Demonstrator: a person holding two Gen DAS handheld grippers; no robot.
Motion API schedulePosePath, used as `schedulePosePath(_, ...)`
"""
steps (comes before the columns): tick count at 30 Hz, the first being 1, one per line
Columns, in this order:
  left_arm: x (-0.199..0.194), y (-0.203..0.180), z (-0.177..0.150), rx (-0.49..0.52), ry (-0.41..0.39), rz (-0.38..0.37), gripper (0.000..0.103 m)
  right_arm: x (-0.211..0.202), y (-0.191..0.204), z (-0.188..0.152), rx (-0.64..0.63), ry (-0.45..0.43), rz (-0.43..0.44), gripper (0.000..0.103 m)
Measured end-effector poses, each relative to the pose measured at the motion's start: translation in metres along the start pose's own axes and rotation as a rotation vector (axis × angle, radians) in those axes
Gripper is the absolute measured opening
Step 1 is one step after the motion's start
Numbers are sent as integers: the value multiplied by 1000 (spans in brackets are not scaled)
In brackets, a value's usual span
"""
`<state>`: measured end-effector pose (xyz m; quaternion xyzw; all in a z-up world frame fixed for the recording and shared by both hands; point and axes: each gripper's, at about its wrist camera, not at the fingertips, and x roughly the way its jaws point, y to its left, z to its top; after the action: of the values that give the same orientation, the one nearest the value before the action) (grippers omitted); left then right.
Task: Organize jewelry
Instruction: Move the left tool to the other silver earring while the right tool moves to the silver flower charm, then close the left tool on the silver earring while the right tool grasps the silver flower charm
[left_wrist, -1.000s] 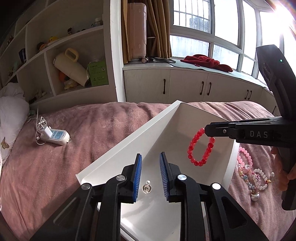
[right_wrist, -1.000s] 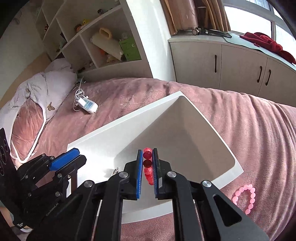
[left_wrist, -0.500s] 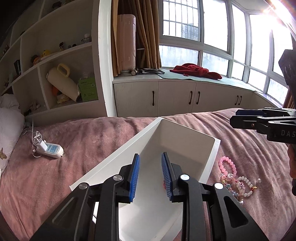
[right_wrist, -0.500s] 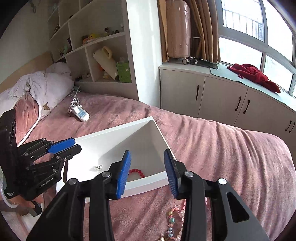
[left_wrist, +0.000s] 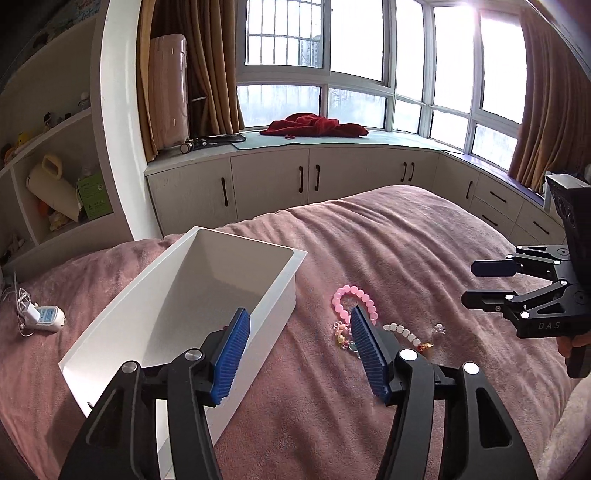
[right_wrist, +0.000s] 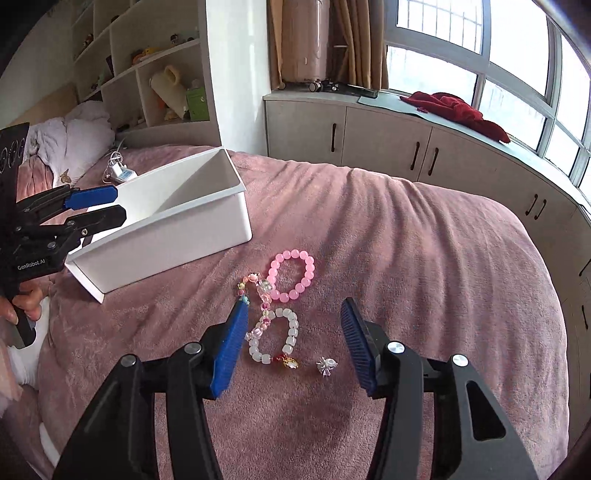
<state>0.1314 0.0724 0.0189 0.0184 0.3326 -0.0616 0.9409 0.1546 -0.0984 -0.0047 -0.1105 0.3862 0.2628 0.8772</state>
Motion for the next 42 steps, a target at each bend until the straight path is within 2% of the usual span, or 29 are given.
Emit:
schedulePosePath(4,19,-27,-12,31,51,-48,76,15,-12,-34,16,55,-11,52)
schedulePosePath(11,56,-55,-36,66,148,-84,76,48,-28,-64,41,122,-2,51)
schedulePosePath(20,100,-61,-67,77,267,-91,76,76,-27,-58,20,126,7,49)
schedulePosePath(24,108,-61,-74,79,288,-100,72,87,-25,-60,-1,150,24,41)
schedulePosePath(31,118,-63,-82,78,312,-106,69,87,-27,-59,1,146,34,39)
schedulePosePath(34,120,-62,-80,69,311,-108,66,88,-25,-59,-3,149,33,31)
schedulePosePath(36,117,-62,-80,68,309,-109,63,88,-25,-59,-4,150,33,19)
schedulePosePath(37,118,-62,-80,67,308,-111,62,88,-25,-59,-2,149,35,17)
schedulePosePath(42,119,-63,-80,72,309,-120,51,87,-26,-59,5,145,40,17)
